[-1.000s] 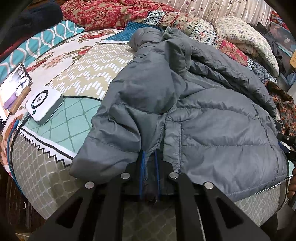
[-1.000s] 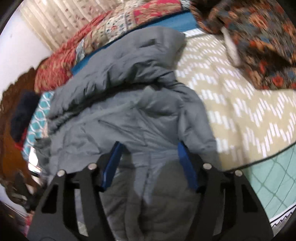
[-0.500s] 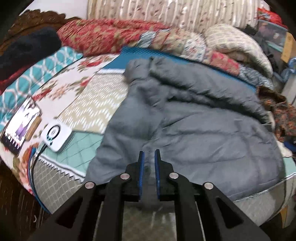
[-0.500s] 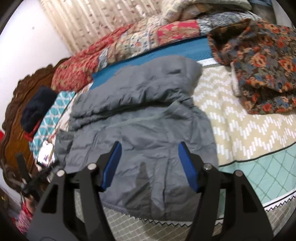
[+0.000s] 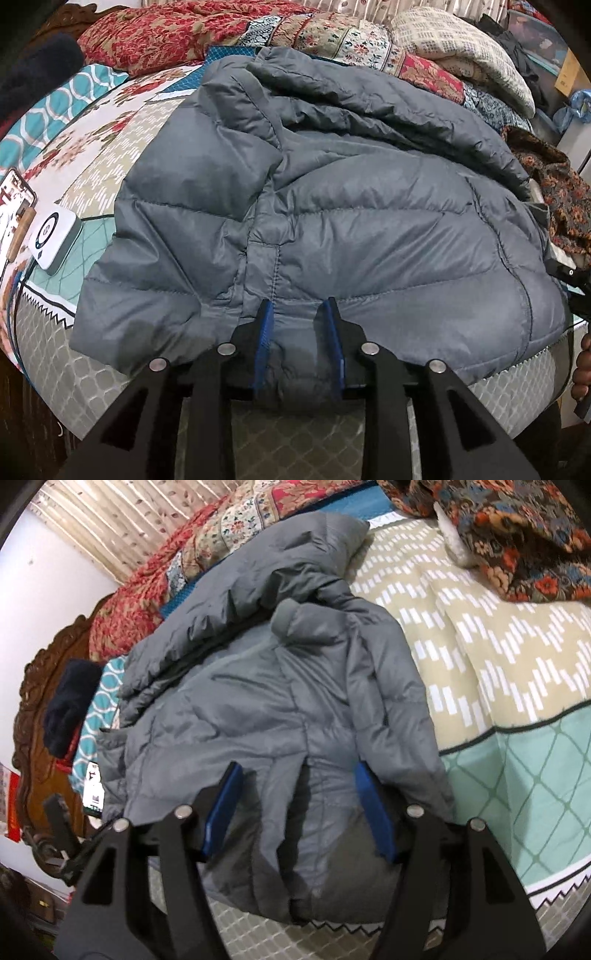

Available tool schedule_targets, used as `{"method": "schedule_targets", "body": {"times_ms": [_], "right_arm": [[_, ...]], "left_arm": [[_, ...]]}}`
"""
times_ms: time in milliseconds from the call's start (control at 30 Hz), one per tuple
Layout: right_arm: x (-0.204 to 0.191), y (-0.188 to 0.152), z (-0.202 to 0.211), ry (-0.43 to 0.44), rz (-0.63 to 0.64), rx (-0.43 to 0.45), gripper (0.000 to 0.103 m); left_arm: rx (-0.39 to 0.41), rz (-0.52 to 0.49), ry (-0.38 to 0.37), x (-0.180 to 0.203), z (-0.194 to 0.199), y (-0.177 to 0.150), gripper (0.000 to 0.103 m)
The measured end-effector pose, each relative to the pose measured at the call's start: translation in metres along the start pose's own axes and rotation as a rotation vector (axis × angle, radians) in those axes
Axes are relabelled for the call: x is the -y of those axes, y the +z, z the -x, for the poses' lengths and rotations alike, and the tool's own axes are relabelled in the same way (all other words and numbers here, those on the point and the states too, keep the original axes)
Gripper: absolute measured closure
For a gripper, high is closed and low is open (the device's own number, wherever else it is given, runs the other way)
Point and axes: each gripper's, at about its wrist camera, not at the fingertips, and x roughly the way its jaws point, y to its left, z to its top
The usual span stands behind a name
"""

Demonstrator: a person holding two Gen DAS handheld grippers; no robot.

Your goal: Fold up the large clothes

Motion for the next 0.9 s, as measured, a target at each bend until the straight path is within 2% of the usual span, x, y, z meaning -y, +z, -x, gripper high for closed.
{"method": "schedule_targets", "body": {"times_ms": [900], "right_arm": [[-0.0028, -0.0036, 0.0001, -0.002, 0.008, 0.005, 0.042]], "left_arm": [[0.004, 0.019, -0.034, -0.0082, -0.0024, -0.0027, 0.052]]}}
